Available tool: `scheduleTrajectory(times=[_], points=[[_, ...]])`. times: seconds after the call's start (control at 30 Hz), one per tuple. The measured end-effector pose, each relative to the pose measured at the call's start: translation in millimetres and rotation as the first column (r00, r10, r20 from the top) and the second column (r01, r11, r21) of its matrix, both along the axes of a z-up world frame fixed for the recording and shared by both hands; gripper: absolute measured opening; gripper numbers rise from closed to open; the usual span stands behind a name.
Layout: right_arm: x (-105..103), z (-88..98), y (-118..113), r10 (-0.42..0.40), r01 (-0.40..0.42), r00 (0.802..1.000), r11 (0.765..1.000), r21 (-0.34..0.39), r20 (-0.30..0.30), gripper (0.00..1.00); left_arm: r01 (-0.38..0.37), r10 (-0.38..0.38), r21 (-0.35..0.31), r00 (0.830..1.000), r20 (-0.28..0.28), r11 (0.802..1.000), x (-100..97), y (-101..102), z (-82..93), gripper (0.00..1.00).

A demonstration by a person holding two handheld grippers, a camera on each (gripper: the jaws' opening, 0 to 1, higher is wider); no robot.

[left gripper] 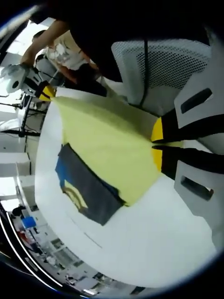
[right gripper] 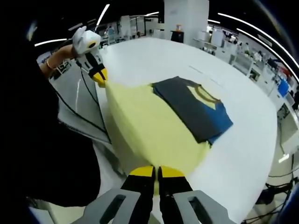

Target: Fold the garment on the visible template until the final outline fits inside the template.

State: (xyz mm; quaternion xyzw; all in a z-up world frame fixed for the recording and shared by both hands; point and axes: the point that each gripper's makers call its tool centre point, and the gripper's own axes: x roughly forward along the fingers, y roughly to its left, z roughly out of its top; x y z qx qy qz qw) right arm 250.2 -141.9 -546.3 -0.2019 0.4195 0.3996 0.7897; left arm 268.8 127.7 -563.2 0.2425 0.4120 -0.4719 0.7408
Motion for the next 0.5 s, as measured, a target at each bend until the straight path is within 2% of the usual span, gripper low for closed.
scheduleTrajectory(times=[0.27, 0.5], points=[[15.9, 5.4, -2.0, -0.018, 0.018, 1.000, 1.000, -0.006, 0.022, 0.00, -0.007, 0.007, -0.013, 1.000, 0.026, 1.000, 15.8, -0.3, 8.5, 0.00], [35.7, 9.2, -3.4, -0.007, 0.009, 0.998, 1.000, -0.028, 0.060, 0.00, -0.015, 0.016, -0.007, 0.997, 0.081, 1.000, 40.3, -2.4, 14.0, 0.00]])
